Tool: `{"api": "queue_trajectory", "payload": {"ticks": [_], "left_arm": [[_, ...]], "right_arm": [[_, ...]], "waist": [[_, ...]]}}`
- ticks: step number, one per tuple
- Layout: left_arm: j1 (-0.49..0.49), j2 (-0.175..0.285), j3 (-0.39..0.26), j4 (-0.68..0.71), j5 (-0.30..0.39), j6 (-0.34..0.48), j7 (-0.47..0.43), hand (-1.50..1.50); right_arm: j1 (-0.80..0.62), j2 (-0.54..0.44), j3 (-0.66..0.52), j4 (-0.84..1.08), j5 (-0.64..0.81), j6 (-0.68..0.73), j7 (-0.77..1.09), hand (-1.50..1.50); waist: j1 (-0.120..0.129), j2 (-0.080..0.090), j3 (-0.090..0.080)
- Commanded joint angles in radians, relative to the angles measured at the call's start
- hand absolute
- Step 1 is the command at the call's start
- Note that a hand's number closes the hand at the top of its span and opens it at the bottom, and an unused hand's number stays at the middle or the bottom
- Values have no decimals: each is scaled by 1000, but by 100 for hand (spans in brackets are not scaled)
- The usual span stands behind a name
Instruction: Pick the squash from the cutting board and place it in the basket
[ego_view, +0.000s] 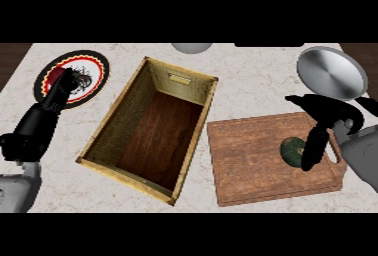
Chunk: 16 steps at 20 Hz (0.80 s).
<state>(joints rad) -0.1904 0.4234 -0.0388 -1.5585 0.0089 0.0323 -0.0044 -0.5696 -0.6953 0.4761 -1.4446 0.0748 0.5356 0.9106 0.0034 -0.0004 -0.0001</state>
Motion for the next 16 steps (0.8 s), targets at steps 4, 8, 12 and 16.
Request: {"api": "queue_trajectory", "payload": {"ticks": [4,8,12,16], "left_arm": [[36,-50,5,-28,-48,-12,-2,0],[-77,-52,63,157,-56,-43,-80,0],[11,-74,51,23,-69,-63,-24,0],[-49,-104,60,64,-119,-33,-31,0]], "right_arm": [[82,73,-56,29,175,-3,-51,-150],[106,97,-85,25,238,11,-93,-150],[172,118,-129,-3,318,18,-133,-150],[186,197,-133,40,399,-24,-168,-150]], "waist": [[0,0,0],[-6,2,0],[-2,0,0],[-3,1,0]]}}
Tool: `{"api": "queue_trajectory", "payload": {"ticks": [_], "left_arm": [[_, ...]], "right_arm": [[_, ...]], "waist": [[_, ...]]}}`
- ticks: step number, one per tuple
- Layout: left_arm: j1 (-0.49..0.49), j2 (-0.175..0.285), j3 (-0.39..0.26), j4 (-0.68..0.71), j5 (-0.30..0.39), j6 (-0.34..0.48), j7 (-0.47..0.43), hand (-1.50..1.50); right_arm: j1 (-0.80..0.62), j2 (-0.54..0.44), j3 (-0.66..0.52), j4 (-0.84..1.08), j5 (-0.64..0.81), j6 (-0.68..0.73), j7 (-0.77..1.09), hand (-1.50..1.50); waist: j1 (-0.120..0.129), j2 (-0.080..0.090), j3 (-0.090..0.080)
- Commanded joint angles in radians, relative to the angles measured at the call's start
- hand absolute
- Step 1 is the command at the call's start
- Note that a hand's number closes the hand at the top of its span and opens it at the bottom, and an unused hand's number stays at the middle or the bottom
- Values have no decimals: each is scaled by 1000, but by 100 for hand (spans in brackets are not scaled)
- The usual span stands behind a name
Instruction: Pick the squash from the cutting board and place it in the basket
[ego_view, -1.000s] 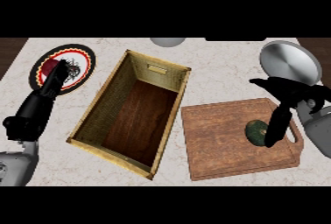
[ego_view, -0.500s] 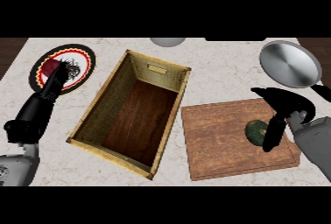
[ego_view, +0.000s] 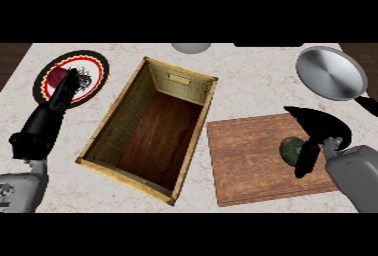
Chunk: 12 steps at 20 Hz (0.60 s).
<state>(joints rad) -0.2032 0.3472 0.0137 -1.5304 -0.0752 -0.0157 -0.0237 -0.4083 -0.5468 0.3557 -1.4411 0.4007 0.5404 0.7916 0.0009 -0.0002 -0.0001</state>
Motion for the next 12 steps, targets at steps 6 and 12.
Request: {"api": "queue_trajectory", "payload": {"ticks": [6,12], "left_arm": [[-7,-35,23,-48,-26,-41,62,0],[-7,-32,76,-29,-27,-77,20,0]], "right_arm": [[89,77,-67,38,150,-31,-111,-150],[116,131,-97,21,200,29,-82,-150]], "waist": [[0,0,0],[-1,0,0]]}}
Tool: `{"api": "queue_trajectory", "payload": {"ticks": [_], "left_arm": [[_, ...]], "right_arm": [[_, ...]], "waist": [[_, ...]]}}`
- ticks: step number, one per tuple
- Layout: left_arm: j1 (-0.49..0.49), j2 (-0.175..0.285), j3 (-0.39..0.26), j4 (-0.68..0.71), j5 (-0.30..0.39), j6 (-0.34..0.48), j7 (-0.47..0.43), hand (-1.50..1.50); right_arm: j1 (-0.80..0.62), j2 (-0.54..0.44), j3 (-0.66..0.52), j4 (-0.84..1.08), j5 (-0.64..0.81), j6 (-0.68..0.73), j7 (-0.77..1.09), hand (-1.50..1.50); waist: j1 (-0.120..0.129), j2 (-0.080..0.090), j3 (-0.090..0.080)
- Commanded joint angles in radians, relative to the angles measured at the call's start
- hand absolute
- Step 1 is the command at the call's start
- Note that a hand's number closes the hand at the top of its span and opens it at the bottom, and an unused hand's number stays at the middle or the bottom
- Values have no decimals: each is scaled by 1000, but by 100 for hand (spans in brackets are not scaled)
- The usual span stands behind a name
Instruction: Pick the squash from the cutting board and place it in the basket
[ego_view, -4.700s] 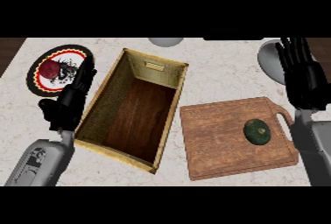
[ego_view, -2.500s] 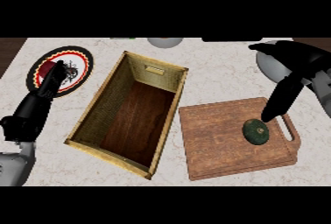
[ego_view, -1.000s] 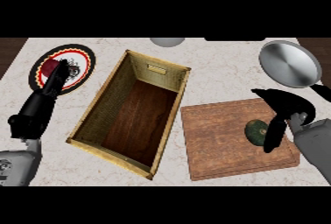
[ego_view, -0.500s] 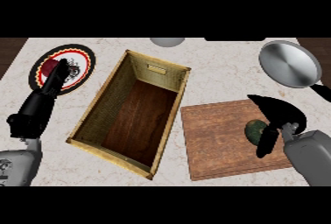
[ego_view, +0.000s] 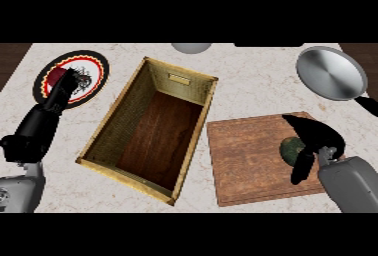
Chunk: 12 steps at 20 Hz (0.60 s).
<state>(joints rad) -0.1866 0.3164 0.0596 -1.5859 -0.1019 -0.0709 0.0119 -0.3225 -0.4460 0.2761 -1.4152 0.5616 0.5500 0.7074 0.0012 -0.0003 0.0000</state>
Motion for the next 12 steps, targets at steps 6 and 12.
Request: {"api": "queue_trajectory", "payload": {"ticks": [6,12], "left_arm": [[-45,-9,58,81,1,-58,-43,0],[-50,-48,34,30,-49,-27,12,0]], "right_arm": [[62,8,-89,-4,81,47,-74,-150],[0,108,-92,183,169,-41,-133,150]], "waist": [[-3,0,0],[2,1,0]]}}
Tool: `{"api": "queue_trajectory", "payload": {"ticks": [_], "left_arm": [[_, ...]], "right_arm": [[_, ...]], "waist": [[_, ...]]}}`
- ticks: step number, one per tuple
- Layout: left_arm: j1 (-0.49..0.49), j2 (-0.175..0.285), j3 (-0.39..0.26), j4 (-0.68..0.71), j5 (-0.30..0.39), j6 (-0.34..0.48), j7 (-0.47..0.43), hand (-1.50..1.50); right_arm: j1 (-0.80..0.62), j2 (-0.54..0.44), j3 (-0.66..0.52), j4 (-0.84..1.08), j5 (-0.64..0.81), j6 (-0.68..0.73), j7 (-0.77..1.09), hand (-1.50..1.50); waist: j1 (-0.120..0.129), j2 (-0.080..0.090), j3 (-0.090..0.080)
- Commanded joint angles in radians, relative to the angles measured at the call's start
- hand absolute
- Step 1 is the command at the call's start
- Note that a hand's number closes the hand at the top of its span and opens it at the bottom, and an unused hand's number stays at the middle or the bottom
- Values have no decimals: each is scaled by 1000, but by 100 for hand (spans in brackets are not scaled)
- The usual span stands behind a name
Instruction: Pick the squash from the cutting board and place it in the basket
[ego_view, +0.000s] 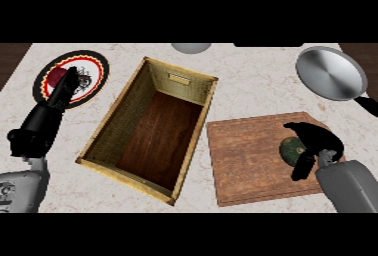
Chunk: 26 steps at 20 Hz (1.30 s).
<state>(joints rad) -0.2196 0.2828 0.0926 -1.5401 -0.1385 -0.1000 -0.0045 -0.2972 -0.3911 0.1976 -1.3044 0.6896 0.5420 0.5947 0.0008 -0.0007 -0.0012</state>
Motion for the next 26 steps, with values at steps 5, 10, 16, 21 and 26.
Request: {"api": "queue_trajectory", "payload": {"ticks": [5,10,16,21,26], "left_arm": [[9,11,36,-18,11,-40,-3,0],[-28,-43,-13,-41,-40,10,59,0],[84,-12,40,-45,-3,-42,-55,0],[15,-18,48,-23,-13,-15,10,0],[66,-27,38,-61,-15,-19,20,0]], "right_arm": [[-16,71,-5,115,88,-94,-93,150],[-26,40,-3,122,117,-87,-172,150],[12,5,1,14,196,-160,-206,150],[139,4,-4,-295,251,-200,-23,150],[204,-20,-55,-593,272,-204,81,150]], "waist": [[4,2,1],[2,1,2],[-1,-1,1],[-27,-7,0],[-32,-11,0]]}}
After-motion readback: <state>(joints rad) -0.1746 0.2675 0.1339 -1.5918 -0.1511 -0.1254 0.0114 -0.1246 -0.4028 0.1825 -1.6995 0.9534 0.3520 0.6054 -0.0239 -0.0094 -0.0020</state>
